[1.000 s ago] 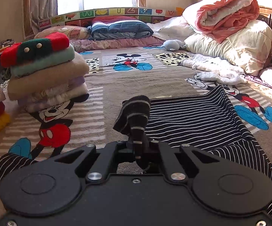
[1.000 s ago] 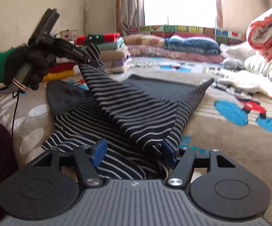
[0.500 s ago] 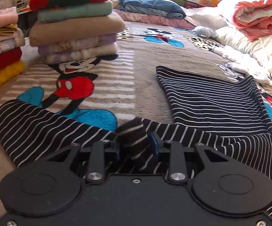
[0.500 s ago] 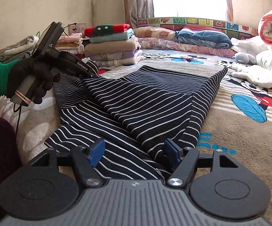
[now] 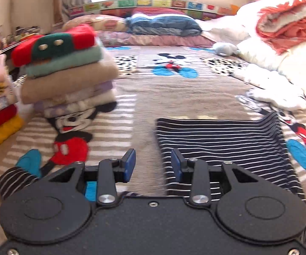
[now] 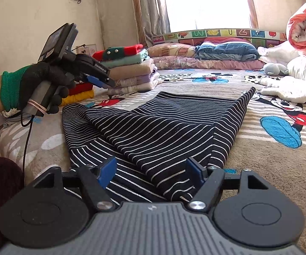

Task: Fold clothes

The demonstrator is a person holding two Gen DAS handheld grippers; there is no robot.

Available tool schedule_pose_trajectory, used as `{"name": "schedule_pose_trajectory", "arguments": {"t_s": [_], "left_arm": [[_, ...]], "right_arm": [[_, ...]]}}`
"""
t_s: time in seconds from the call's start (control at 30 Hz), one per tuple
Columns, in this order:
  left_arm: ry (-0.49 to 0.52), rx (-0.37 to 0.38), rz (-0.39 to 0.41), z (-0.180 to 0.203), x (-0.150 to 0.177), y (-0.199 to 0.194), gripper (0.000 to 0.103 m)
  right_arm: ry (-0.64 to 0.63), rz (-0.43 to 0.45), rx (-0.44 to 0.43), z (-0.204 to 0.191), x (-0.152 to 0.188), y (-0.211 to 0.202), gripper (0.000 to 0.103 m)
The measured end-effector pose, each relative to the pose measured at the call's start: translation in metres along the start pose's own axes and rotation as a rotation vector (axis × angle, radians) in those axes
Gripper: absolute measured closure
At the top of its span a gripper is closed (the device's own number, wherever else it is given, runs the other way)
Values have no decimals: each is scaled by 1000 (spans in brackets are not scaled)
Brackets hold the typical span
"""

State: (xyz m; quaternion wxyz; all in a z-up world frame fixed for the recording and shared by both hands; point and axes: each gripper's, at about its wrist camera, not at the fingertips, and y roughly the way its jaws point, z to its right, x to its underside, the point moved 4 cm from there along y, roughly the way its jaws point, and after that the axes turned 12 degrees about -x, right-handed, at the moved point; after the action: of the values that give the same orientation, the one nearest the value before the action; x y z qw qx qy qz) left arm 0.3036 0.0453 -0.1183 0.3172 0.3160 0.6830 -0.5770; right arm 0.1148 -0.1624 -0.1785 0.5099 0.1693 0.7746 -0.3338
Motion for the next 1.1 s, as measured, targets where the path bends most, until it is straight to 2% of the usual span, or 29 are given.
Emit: {"name": "schedule_pose_trajectory", "arguments": {"t_s": [0.07,0.17,0.3,0.47,0.53,0.63,0.7,0.77,0.9,1.1], "left_arm": [[43,90,-13,38,-10,4,56],[108,222,-31,93,-25,11,54],[192,275,-51,157,-45,29,54],[212,307,-107,205,-58,61,54],[220,288,-122,215,-60,75,55],[202,284,-157,223,-62,94,69],[181,293,-180,226,-63,105,74],[191,282,-186,229,-63,111,91],[170,278,-177,219,-60,116,97],[-46,338,-227,183,-51,132,97]], "right_arm": [[1,-4,5,1,-1,4,31],[24,-24,9,4,0,10,29],[47,-31,-8,7,2,13,29],[91,-49,-57,11,8,15,29],[108,-50,-79,13,8,14,29],[128,-57,-107,15,11,15,28],[137,-58,-121,16,12,14,28],[146,-57,-131,17,12,14,28],[159,-53,-143,17,12,13,28],[176,-50,-154,20,11,11,28]]}}
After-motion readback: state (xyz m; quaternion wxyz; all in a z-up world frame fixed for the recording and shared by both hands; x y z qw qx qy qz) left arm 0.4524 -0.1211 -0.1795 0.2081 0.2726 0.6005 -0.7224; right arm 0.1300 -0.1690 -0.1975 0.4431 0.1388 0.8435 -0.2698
